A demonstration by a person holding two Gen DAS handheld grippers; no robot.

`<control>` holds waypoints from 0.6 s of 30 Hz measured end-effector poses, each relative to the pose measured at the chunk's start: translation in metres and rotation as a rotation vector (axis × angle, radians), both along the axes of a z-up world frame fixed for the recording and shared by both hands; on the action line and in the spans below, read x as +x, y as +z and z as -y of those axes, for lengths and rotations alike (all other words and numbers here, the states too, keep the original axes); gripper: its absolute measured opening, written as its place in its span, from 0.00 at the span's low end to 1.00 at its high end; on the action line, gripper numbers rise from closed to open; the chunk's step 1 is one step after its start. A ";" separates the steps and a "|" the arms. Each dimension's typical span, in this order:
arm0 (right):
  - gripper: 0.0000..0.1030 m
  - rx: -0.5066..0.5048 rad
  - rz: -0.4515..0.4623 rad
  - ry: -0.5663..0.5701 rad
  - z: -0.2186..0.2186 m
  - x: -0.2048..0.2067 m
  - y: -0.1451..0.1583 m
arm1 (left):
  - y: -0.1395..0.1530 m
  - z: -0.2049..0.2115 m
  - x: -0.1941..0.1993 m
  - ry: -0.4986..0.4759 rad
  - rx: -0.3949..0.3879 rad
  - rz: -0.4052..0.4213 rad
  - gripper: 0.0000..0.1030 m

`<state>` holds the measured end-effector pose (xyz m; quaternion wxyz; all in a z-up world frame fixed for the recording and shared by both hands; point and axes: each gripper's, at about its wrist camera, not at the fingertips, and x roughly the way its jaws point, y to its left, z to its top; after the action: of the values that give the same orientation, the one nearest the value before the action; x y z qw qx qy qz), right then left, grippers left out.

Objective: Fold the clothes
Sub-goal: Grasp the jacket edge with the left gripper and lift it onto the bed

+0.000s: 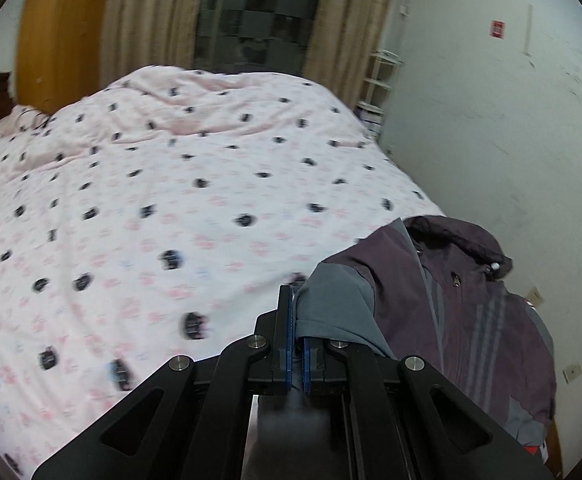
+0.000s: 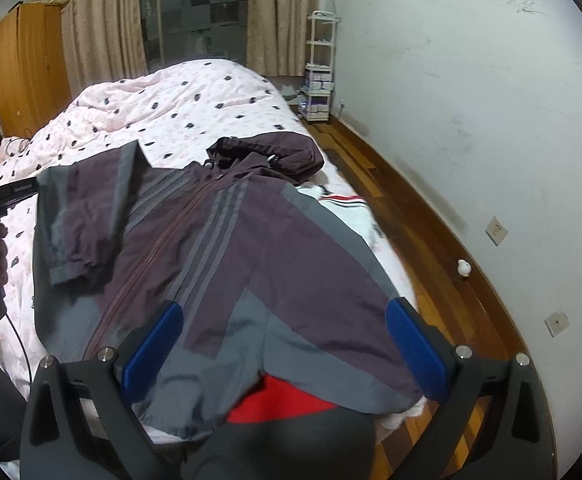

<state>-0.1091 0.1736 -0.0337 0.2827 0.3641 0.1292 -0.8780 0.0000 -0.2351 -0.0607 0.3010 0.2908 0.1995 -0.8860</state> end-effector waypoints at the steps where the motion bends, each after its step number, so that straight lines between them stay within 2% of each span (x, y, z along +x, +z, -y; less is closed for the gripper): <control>1: 1.00 -0.001 0.002 0.011 0.006 0.000 -0.001 | -0.003 0.005 0.007 0.017 0.001 0.005 0.03; 10: 1.00 -0.005 0.002 0.143 0.083 0.011 -0.010 | -0.029 0.061 0.125 0.269 0.026 0.038 0.03; 18: 1.00 0.022 -0.038 0.299 0.174 0.025 -0.005 | -0.042 0.085 0.227 0.446 0.039 0.052 0.03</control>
<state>-0.0843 -0.0005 -0.0387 0.4037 0.3274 0.1968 -0.8313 0.2267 -0.3198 -0.1030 0.4890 0.2681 0.2682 -0.7855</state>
